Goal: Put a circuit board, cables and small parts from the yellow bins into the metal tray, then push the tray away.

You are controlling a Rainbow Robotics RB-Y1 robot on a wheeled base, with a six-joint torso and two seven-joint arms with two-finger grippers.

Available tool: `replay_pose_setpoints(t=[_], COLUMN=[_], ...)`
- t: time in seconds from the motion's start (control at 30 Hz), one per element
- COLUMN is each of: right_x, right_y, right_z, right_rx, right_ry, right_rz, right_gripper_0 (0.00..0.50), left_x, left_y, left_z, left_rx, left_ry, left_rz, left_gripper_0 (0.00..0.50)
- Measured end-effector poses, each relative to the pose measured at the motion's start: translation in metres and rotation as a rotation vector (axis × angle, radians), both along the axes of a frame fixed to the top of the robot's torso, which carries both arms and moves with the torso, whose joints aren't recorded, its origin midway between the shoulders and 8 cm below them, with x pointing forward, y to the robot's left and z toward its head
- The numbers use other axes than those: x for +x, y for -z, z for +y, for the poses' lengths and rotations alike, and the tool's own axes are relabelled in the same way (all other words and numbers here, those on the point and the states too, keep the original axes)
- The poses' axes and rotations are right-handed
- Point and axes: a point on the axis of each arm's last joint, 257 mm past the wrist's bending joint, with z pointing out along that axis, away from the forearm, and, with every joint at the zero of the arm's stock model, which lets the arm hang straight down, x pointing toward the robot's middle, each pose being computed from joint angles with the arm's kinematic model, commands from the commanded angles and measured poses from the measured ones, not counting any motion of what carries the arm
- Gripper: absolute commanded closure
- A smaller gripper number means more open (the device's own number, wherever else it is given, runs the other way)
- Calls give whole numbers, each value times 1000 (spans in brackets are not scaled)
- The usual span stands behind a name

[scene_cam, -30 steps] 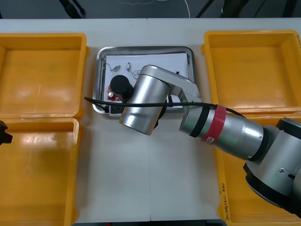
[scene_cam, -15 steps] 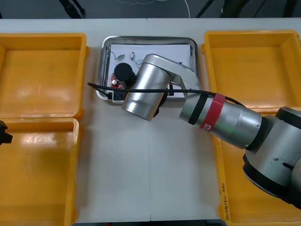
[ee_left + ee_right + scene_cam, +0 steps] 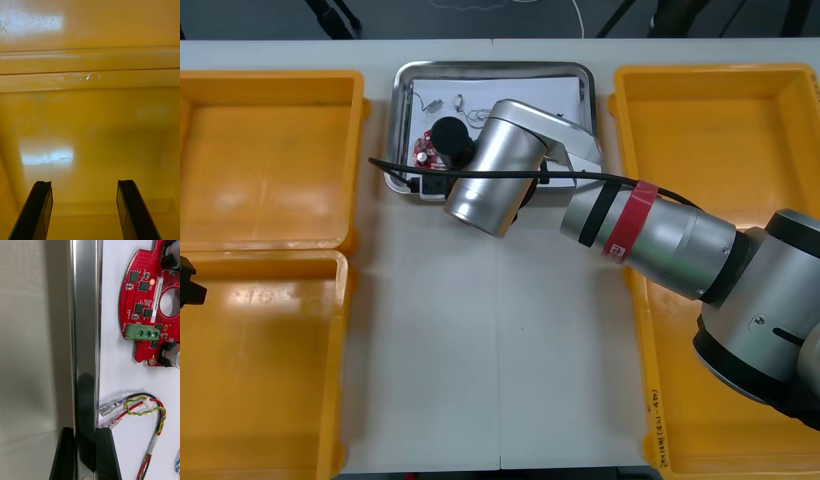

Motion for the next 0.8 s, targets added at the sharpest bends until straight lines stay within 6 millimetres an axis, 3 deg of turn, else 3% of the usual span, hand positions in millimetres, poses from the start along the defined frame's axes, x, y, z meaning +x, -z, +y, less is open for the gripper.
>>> replay_pose_setpoints(t=[0.8], right_x=[32], right_y=[-15], right_z=[1], right_rx=[22], right_ry=[-24], right_rz=[-70], right_gripper_0=[500], left_x=[0], left_y=[0], left_z=[0], left_rx=[10], left_ry=[25], left_rz=[1], left_gripper_0=[0])
